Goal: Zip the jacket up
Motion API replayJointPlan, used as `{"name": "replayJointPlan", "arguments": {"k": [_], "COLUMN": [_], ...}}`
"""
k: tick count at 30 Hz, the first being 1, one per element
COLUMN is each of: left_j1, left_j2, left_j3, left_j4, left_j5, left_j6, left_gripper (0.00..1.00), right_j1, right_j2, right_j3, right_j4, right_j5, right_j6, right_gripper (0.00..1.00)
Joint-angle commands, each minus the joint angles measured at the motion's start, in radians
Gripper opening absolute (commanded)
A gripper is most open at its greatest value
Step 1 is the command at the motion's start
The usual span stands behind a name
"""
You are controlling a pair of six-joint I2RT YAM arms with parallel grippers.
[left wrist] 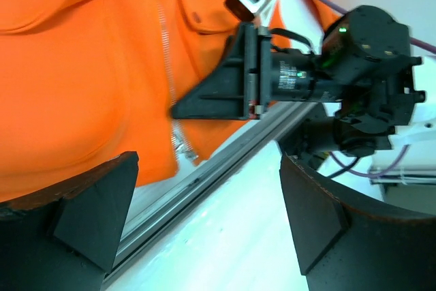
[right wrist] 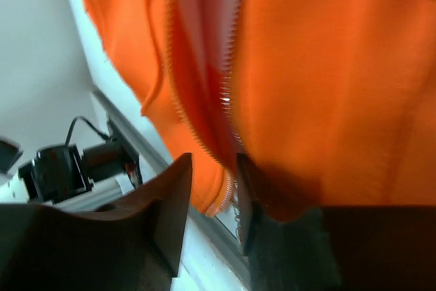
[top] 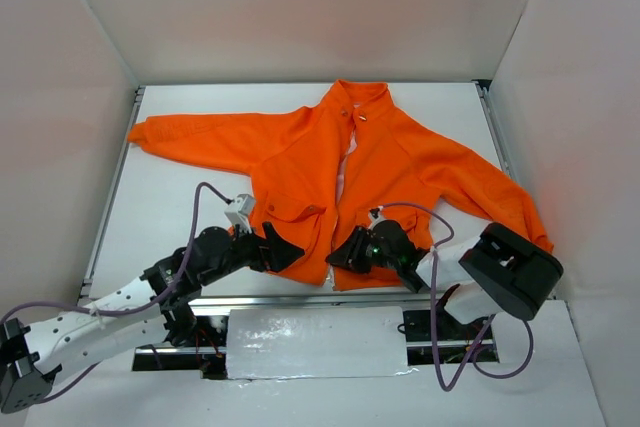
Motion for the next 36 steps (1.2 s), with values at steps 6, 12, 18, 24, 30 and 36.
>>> {"name": "replayJointPlan", "arguments": {"k": [6, 12, 18, 24, 30, 36], "left_j1": [-0.006, -0.006, -0.005, -0.006, -0.006, -0.005], "left_j2": [-0.066, -0.053, -0.055, -0.057, -0.037, 0.071], "left_j3": [0.067, 0.072, 0.064, 0.055, 0.035, 0.008], "left_j4": [-0.195, -0.191, -0.172, -0.158, -0.097, 0.035], "left_j5": [-0.081, -0.073, -0.053, -0.037, 0.035, 0.181], "left_j6": [0.017, 0.02, 0.026, 0.029, 0.045, 0.06], "left_gripper": [0.99, 0.99, 0.99, 0.99, 0.99, 0.97], "right_j1": [0.031, 0.097, 0.114, 0.119, 0.119, 0.119], "right_j2": [0.074, 0.057, 0.097, 0.178, 0.201, 0.014], "right_j3": [-0.031, -0.002, -0.02, -0.008, 0.007, -0.019], "right_j4": [0.196, 0.101, 0.123, 0.17, 0.236, 0.27], "right_j5": [-0.038, 0.03, 0.066, 0.091, 0.06, 0.054], "right_j6": [-0.016, 0.013, 0.084, 0.102, 0.101, 0.056], "right_gripper": [0.5, 0.5, 0.47, 0.26, 0.0, 0.0]}}
